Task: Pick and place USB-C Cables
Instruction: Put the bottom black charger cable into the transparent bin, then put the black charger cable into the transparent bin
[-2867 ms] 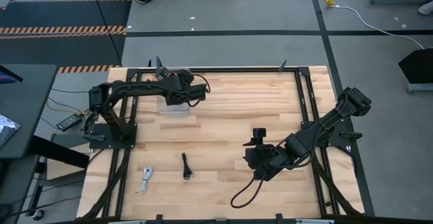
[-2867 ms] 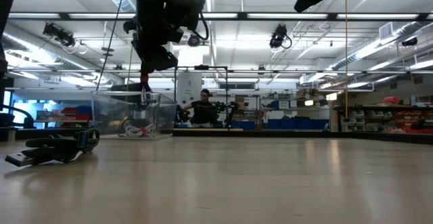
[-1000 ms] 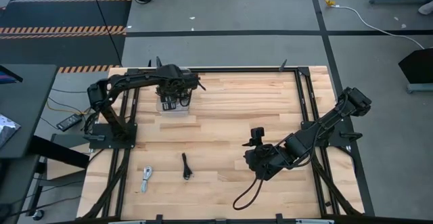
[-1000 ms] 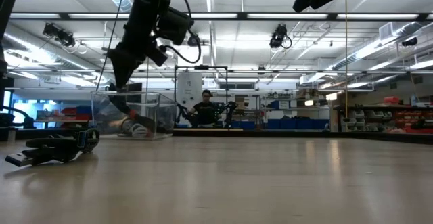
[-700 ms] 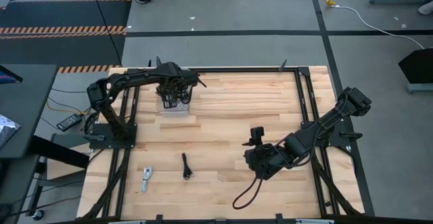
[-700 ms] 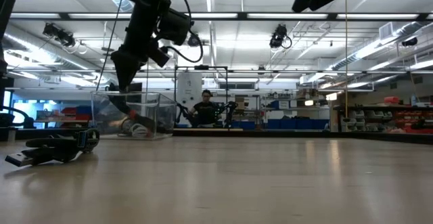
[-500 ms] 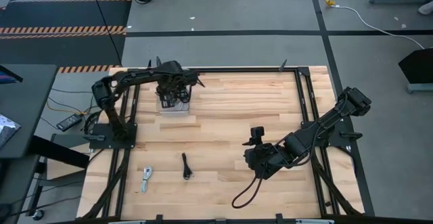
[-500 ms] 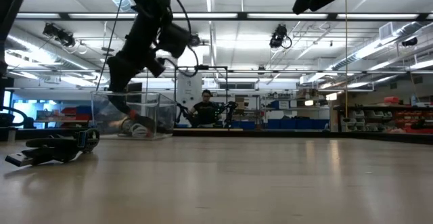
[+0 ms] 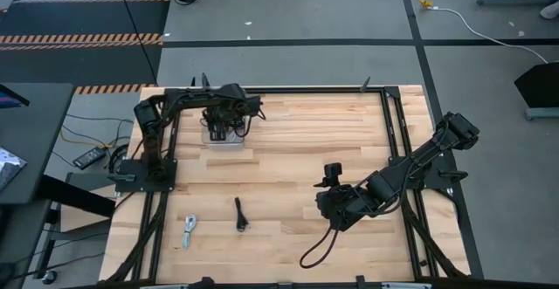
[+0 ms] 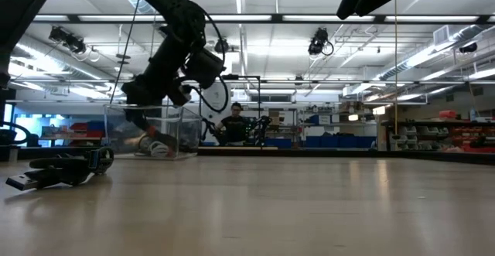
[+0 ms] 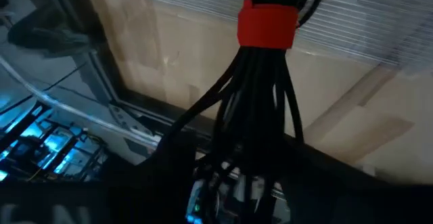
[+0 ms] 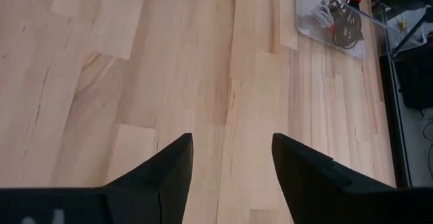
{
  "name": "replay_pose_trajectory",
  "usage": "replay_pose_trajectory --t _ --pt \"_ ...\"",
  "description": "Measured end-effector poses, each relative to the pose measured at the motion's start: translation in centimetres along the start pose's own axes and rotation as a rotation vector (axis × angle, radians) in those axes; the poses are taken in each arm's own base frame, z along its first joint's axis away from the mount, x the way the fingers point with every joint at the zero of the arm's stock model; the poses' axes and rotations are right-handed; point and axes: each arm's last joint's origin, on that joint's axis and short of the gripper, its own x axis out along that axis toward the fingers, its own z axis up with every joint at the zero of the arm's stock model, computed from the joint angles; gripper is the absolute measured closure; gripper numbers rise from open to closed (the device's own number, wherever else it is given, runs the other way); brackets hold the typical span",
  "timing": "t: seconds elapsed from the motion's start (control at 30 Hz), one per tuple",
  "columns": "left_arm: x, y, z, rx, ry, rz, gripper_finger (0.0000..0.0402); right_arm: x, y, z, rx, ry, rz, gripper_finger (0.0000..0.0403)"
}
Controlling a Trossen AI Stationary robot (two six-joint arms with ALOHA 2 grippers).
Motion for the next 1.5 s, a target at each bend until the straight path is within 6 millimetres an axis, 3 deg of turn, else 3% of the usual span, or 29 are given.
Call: replay_pose_trajectory --t 0.27,0.63,0.77,0.93,1.3,1.5 --pt "-0.7 -1.1 -0.6 -0.055 0.062 0.029 0.0373 0.0 0.0 0.0 -0.002 0.0 -0.001 0.0195" --pt "-3.6 -0.3 -1.1 -0.62 -0.012 0.052 0.0358 0.0 0.0 0.0 0.0 -0.002 -0.004 0.0195" --pt "-4.2 -0.2 -0.9 -0.656 -0.038 -0.048 0.036 0.0 0.0 0.0 0.002 -0.004 -0.003 0.0195" --pt "-4.2 -0.2 -0.7 -0.633 -0.048 -0.058 0.0321 0.0 0.0 0.0 0.001 -0.004 -0.002 0.0195" --pt "-4.3 -0.4 -0.7 -0.572 -0.052 -0.08 0.0164 0.0 0.0 0.0 0.001 -0.003 0.001 0.0195" --pt "-5.0 -1.6 -0.6 -0.478 -0.067 -0.066 0.0131 0.0 0.0 0.0 0.001 -0.002 0.001 0.0195"
